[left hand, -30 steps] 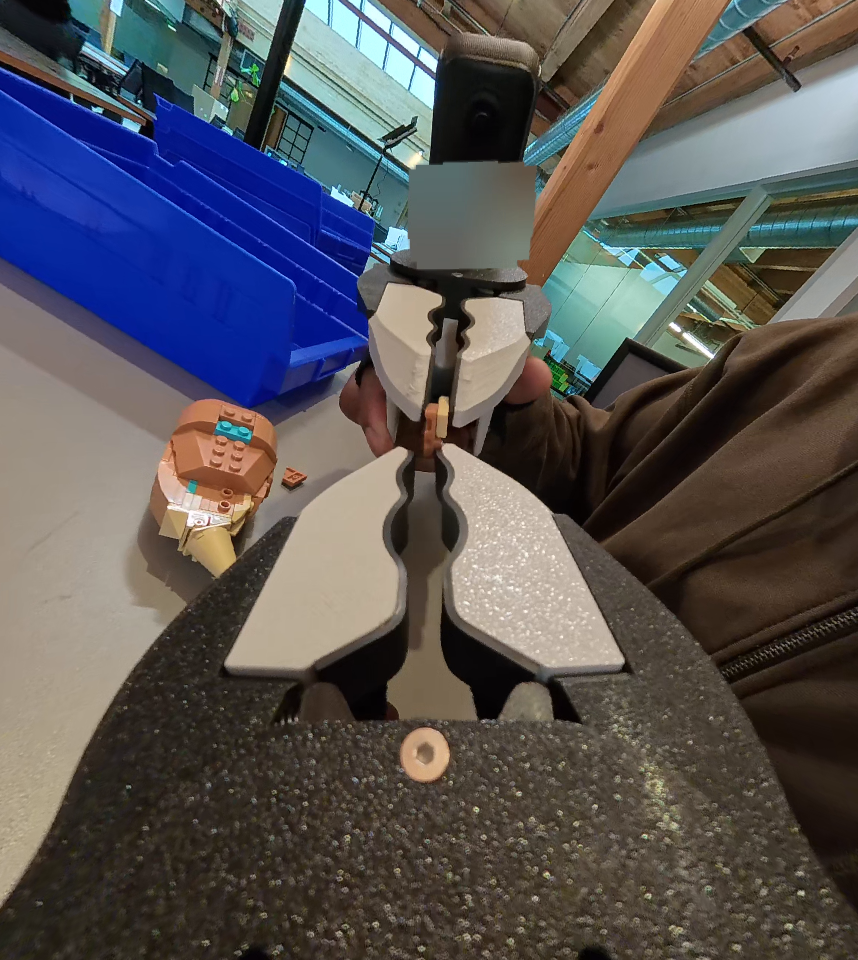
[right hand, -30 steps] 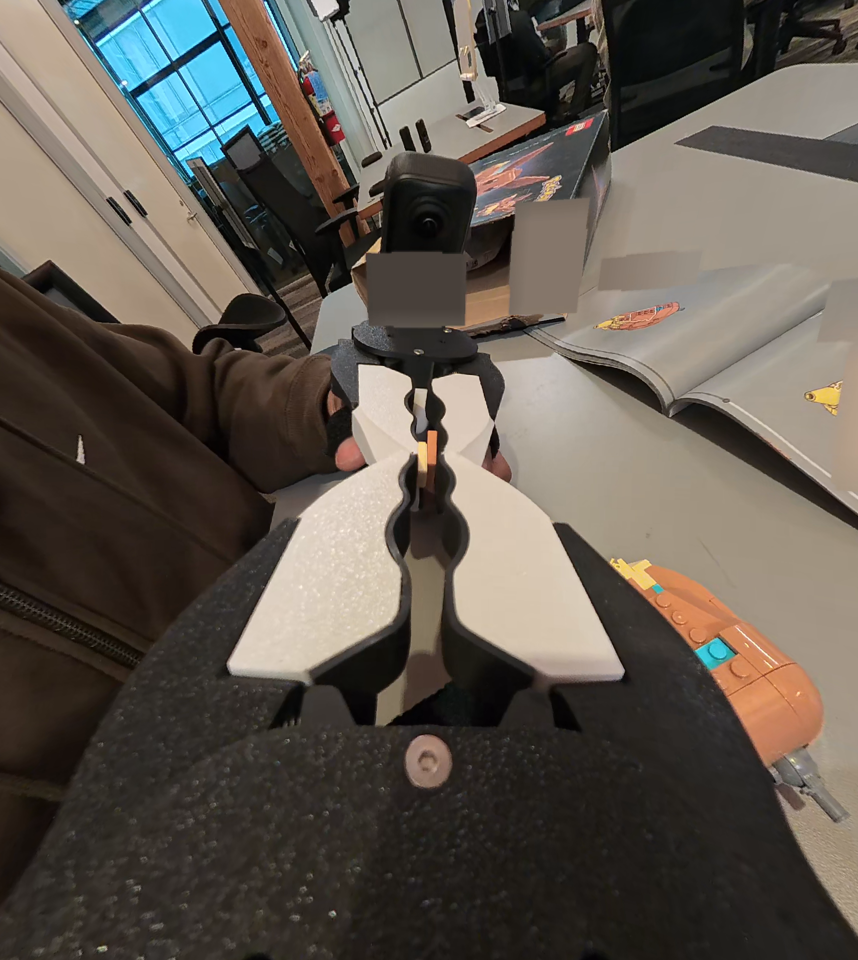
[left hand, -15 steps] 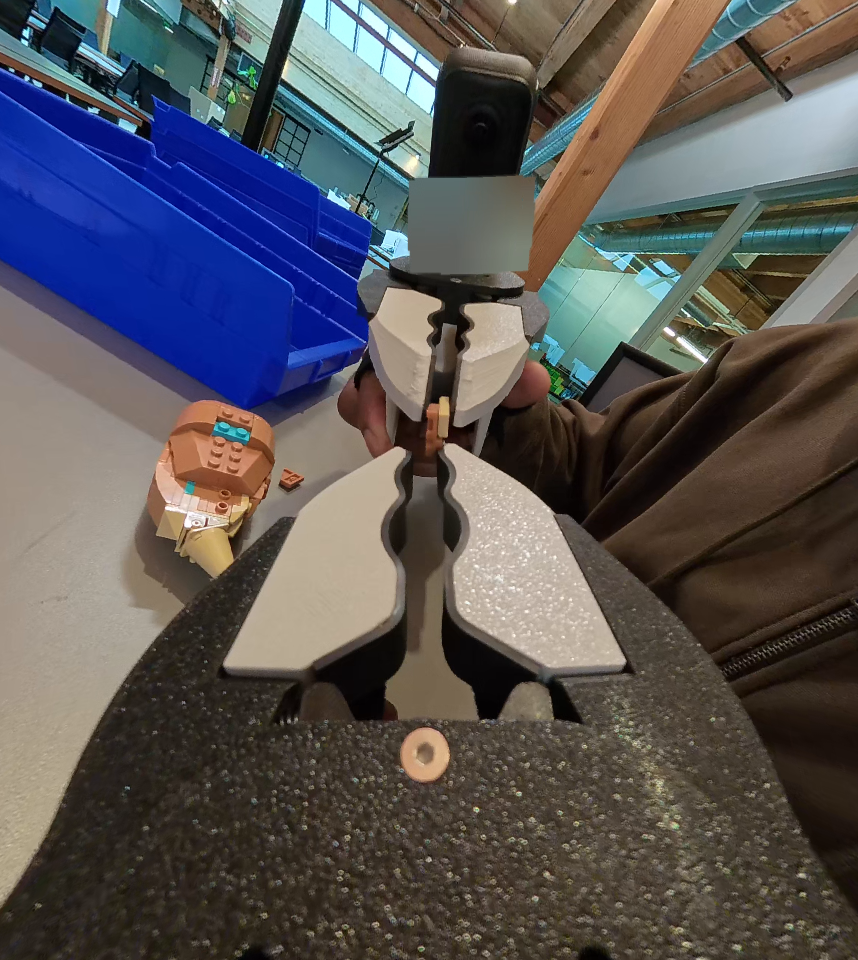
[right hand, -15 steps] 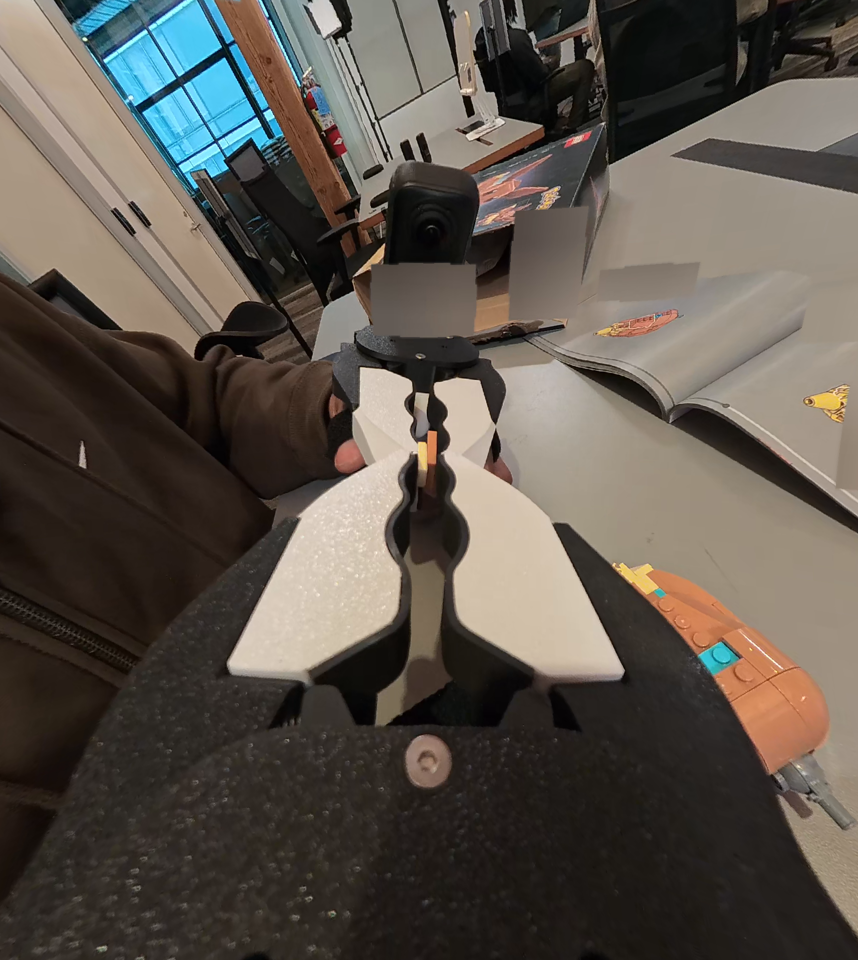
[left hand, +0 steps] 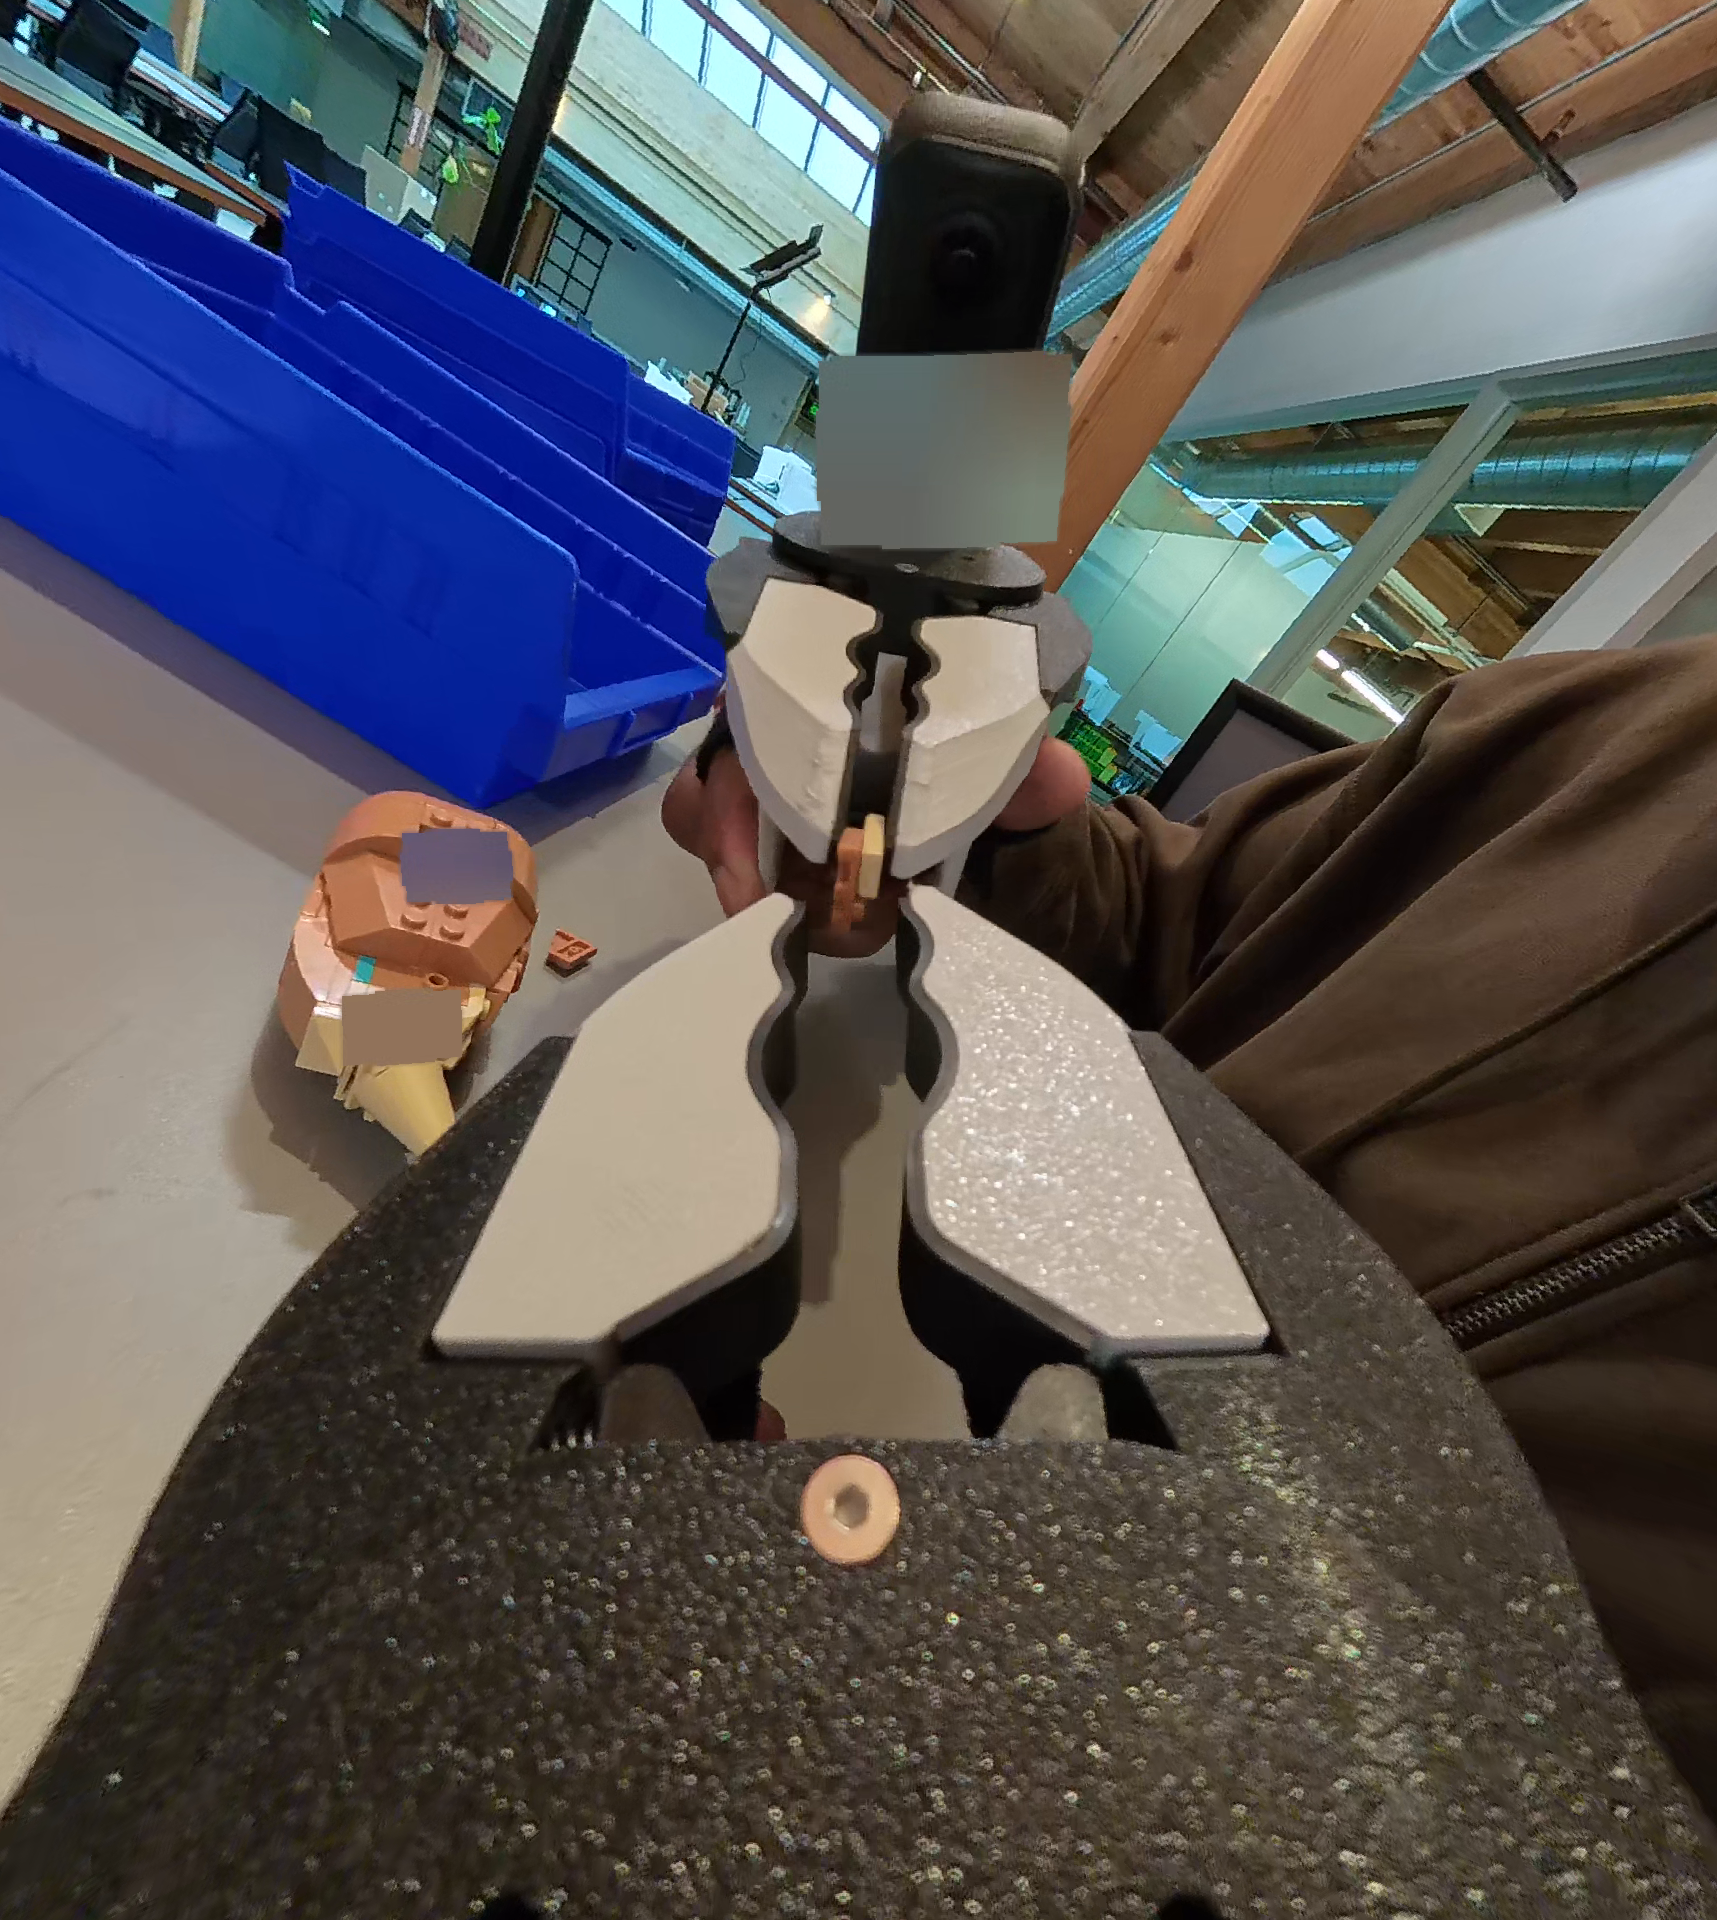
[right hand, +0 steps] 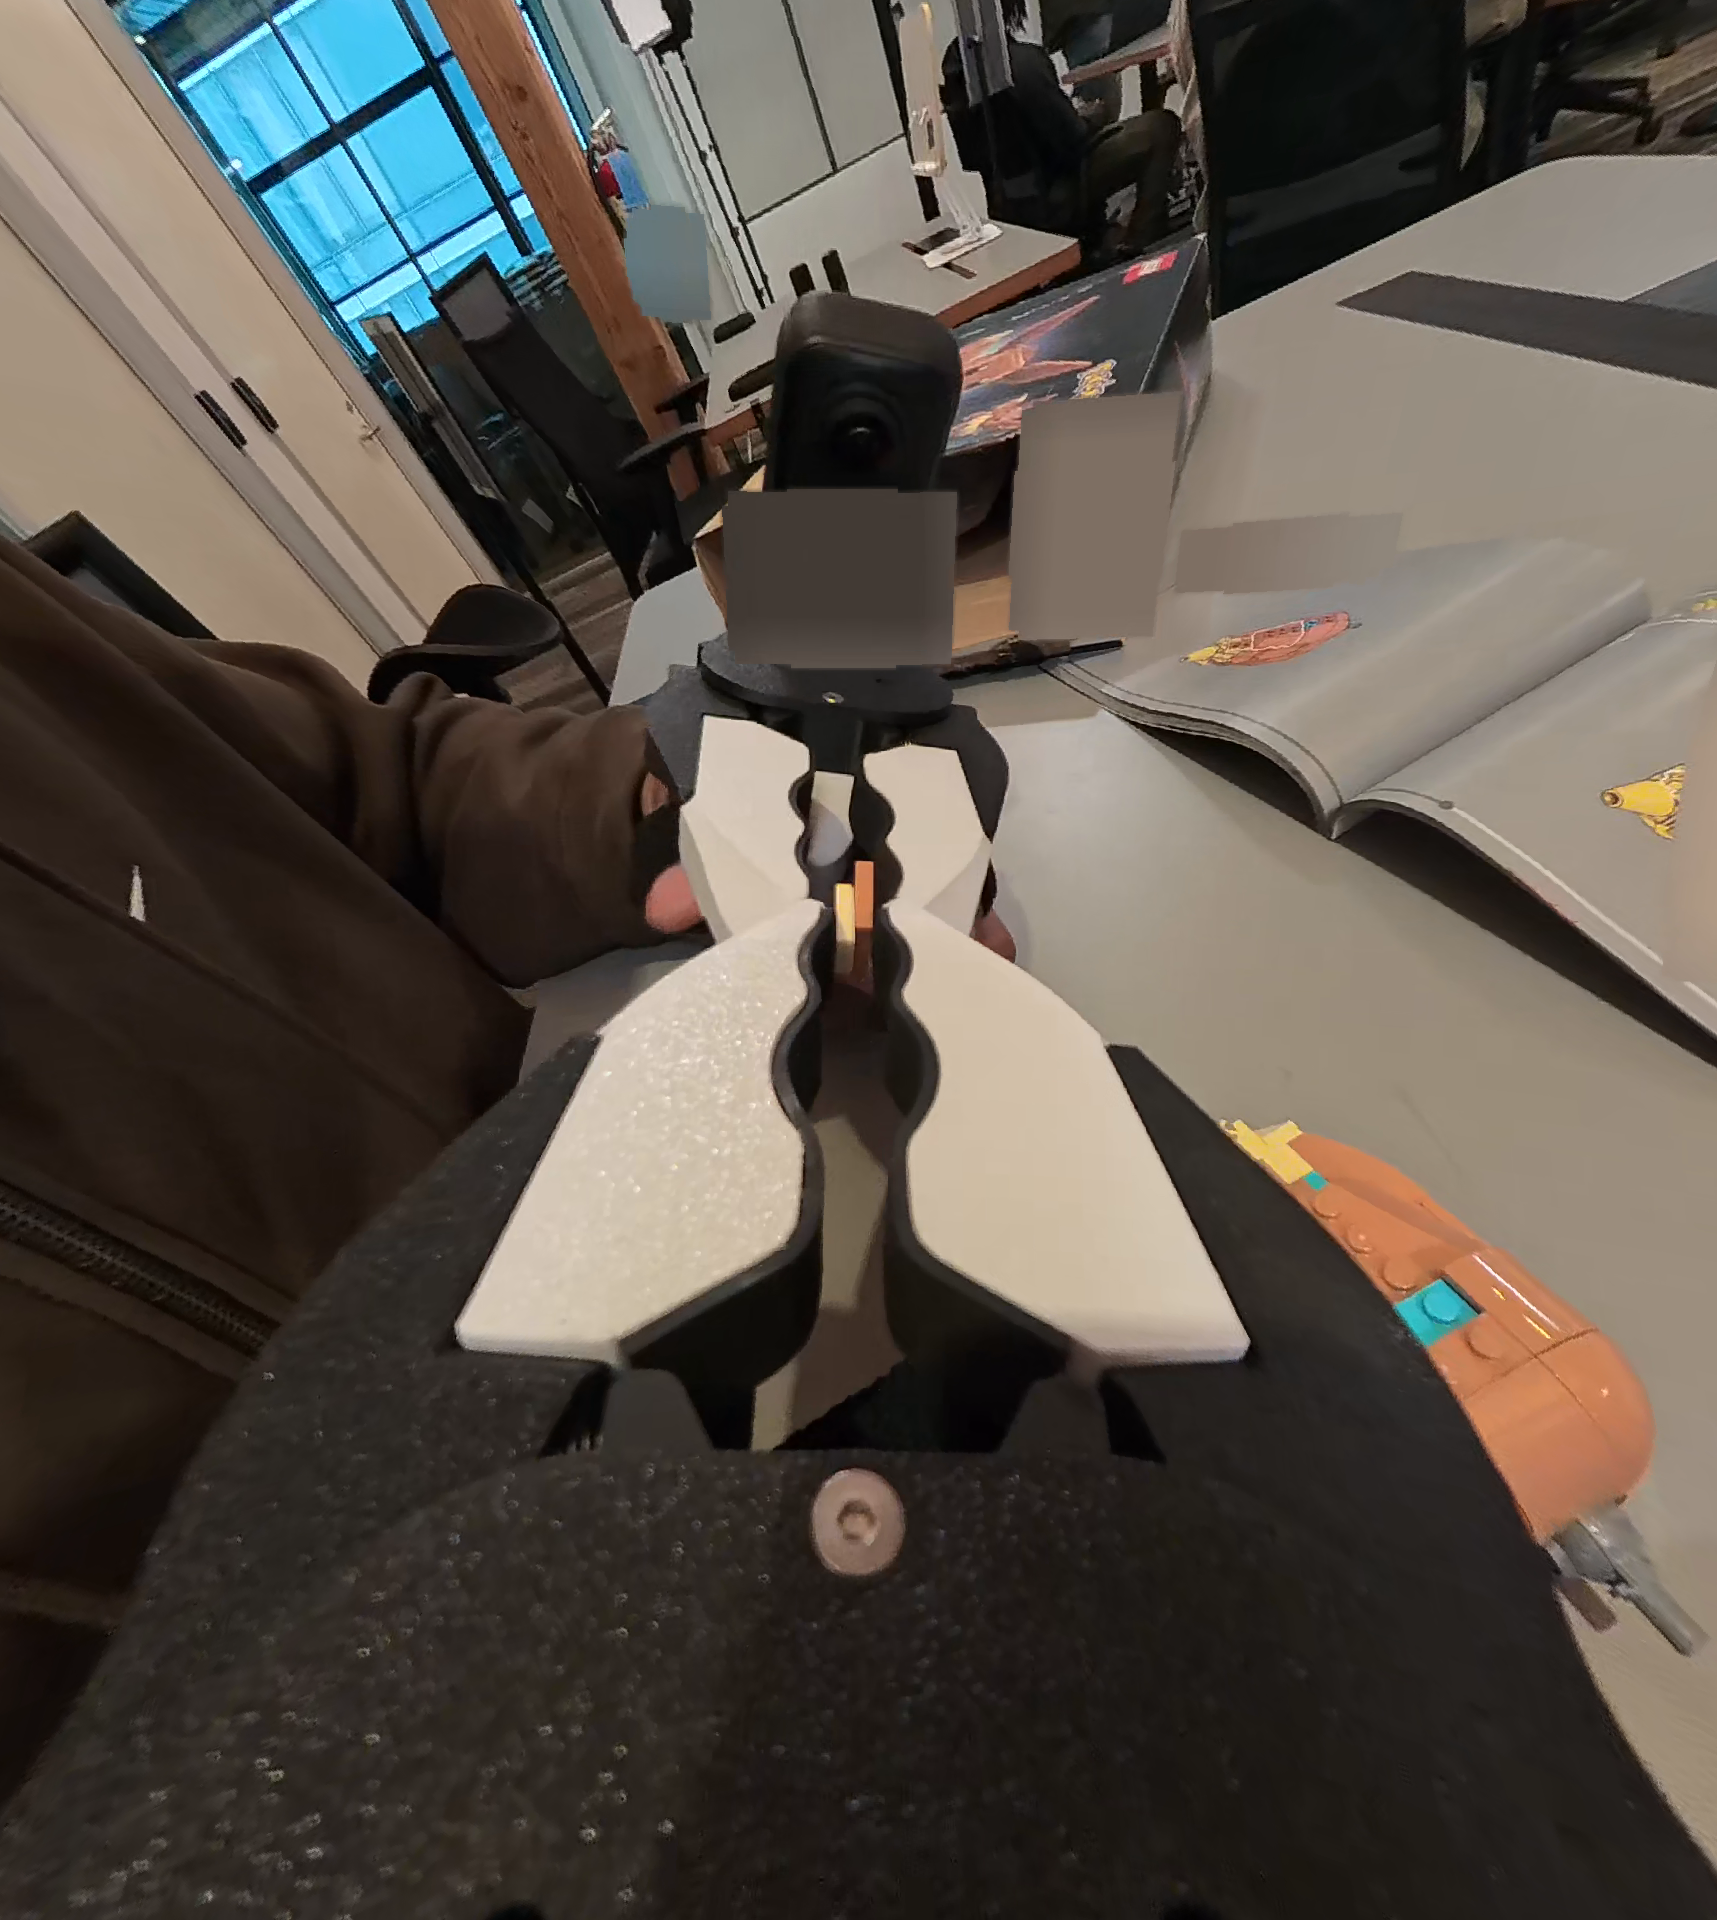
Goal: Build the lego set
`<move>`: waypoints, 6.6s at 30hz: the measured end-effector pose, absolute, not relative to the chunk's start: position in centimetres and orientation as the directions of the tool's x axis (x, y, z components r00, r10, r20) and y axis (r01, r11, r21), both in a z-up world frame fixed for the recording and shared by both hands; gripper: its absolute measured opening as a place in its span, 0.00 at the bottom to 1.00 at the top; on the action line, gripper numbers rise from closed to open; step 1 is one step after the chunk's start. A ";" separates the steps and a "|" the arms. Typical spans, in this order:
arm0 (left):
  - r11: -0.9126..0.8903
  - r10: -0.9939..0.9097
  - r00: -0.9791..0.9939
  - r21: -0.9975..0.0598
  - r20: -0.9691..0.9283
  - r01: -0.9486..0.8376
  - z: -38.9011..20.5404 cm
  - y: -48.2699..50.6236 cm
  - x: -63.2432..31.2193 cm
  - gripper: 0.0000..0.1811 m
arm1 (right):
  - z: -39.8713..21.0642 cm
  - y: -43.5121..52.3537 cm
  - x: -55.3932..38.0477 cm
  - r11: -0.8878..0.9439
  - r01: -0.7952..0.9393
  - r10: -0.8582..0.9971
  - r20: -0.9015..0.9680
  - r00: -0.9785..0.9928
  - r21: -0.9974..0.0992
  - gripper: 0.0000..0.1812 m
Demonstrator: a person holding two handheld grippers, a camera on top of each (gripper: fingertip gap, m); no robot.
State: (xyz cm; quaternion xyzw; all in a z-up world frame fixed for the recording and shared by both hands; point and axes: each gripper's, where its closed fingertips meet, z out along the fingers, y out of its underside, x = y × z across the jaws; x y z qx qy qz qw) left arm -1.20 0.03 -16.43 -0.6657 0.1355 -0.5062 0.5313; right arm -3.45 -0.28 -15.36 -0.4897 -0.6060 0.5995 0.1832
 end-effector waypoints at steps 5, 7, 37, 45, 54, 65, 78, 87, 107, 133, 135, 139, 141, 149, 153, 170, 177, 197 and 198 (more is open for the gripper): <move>-0.406 -0.718 0.448 -0.844 0.532 0.351 -16.6 0.0 -1.1 0.08 | -15.3 -0.4 -3.5 -0.199 0.373 0.810 -0.367 -0.457 -0.906 0.03; -0.408 -0.717 0.448 -0.843 0.534 0.352 -16.6 0.0 -1.1 0.07 | -15.3 -0.4 -3.5 -0.203 0.371 0.808 -0.369 -0.459 -0.906 0.03; -0.408 -0.710 0.435 -0.827 0.554 0.387 -16.3 0.1 -1.4 0.03 | -14.9 -0.1 -3.9 -0.265 0.318 0.808 -0.390 -0.441 -0.910 0.03; -0.414 -0.709 0.424 -0.819 0.564 0.398 -16.3 0.1 -1.4 0.03 | -14.8 -0.1 -4.0 -0.265 0.305 0.811 -0.382 -0.442 -0.915 0.03; -0.423 -0.706 0.407 -0.806 0.579 0.414 -16.1 0.1 -1.5 0.03 | -14.7 -0.1 -4.0 -0.242 0.282 0.827 -0.349 -0.440 -0.929 0.03; -0.426 -0.708 0.396 -0.801 0.584 0.420 -16.1 0.1 -1.4 0.03 | -14.8 -0.2 -4.0 -0.242 0.278 0.828 -0.347 -0.441 -0.930 0.04; -0.372 -0.723 0.454 -0.847 0.521 0.380 -16.1 0.1 -1.6 0.02 | -14.9 -0.1 -3.9 -0.244 0.268 0.829 -0.345 -0.441 -0.932 0.05; -0.348 -0.716 0.488 -0.862 0.498 0.368 -16.0 0.2 -2.2 0.02 | -16.5 2.5 -1.4 -0.050 0.323 0.906 -0.179 -0.383 -0.945 0.14; -0.360 -0.732 0.506 -0.889 0.457 0.282 -17.0 0.1 -1.0 0.02 | -26.8 9.0 3.6 0.243 0.753 0.970 0.170 -0.175 -0.612 0.11; -0.340 -0.741 0.515 -0.902 0.431 0.266 -17.1 0.1 -0.7 0.02 | -15.2 2.2 -1.1 -0.676 0.282 0.544 -0.719 -0.433 -0.681 0.04; -0.341 -0.744 0.504 -0.898 0.439 0.278 -16.9 0.0 -0.7 0.03 | -14.9 1.7 -1.4 -0.688 0.281 0.520 -0.724 -0.452 -0.669 0.04; -0.342 -0.747 0.491 -0.893 0.447 0.293 -16.7 -0.1 -0.7 0.02 | -14.8 0.9 -1.7 -0.680 0.291 0.512 -0.720 -0.468 -0.673 0.04; -0.340 -0.747 0.493 -0.893 0.447 0.295 -16.7 -0.1 -0.7 0.03 | -15.0 0.8 -1.7 -0.672 0.299 0.520 -0.719 -0.461 -0.677 0.04; -0.297 -0.740 0.576 -0.937 0.348 0.183 -17.5 0.1 -0.7 0.03 | -17.9 0.1 -1.4 -0.514 0.477 0.626 -0.692 -0.360 -0.713 0.04; -0.260 -0.751 0.607 -0.961 0.261 0.092 -18.0 0.0 -0.6 0.02 | -17.9 -0.2 -1.1 -0.475 0.521 0.630 -0.688 -0.361 -0.709 0.04; -0.252 -0.789 0.551 -0.962 0.270 0.110 -17.6 -0.7 -0.3 0.03 | -17.4 -1.0 -0.9 -0.446 0.580 0.583 -0.713 -0.390 -0.682 0.04; -0.239 -0.785 0.561 -0.964 0.262 0.115 -17.5 -0.6 -0.4 0.03 | -17.3 -0.9 -0.9 -0.440 0.590 0.581 -0.716 -0.388 -0.677 0.03; -0.260 -0.776 0.557 -0.955 0.294 0.142 -17.4 -0.4 -0.4 0.03 | -17.5 -0.8 -1.0 -0.323 0.561 0.684 -0.598 -0.418 -0.762 0.02; -0.264 -0.776 0.556 -0.954 0.299 0.144 -17.5 -0.4 -0.4 0.03 | -17.5 -0.8 -1.1 -0.308 0.558 0.694 -0.583 -0.422 -0.771 0.02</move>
